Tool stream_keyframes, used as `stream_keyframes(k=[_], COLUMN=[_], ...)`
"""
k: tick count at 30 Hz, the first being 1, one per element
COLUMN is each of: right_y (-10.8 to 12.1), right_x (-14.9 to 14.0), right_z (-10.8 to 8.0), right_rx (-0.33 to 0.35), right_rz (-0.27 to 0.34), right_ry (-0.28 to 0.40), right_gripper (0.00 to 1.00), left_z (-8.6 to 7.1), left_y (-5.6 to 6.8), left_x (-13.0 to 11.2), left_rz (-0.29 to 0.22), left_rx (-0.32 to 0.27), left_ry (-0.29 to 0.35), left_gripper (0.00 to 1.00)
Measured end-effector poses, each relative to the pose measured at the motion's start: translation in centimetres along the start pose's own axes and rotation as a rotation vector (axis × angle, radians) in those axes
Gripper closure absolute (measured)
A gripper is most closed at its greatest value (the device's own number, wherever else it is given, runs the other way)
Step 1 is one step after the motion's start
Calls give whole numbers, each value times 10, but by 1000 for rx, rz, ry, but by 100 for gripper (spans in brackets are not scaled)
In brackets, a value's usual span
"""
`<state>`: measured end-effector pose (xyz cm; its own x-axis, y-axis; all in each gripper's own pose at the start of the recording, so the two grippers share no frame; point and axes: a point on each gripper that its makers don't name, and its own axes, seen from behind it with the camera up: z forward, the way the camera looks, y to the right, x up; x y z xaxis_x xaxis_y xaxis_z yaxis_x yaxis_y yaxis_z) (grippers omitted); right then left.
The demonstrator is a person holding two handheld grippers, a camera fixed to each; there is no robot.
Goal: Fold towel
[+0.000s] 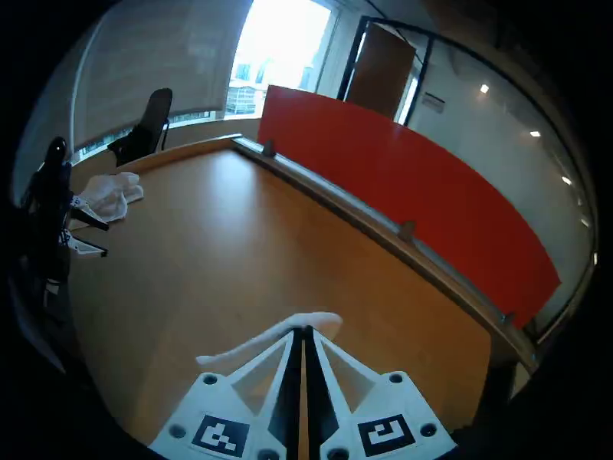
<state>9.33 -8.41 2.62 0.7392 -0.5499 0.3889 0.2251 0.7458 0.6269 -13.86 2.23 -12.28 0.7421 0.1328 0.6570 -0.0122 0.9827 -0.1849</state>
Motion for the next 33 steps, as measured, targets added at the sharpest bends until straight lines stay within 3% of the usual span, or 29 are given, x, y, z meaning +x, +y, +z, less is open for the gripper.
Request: stream_keyframes(k=[16, 33], right_y=[85, 153], right_x=[-36, -83], right_z=[-20, -37], right_rx=[-126, -227], right_rz=[66, 122], right_ry=[-56, -129], right_gripper=[98, 98], left_z=[0, -1], left_y=[5, 15], left_x=[-1, -2], left_rz=[20, 39], left_rx=[8, 16], left_ry=[-21, -38], left_gripper=[3, 3])
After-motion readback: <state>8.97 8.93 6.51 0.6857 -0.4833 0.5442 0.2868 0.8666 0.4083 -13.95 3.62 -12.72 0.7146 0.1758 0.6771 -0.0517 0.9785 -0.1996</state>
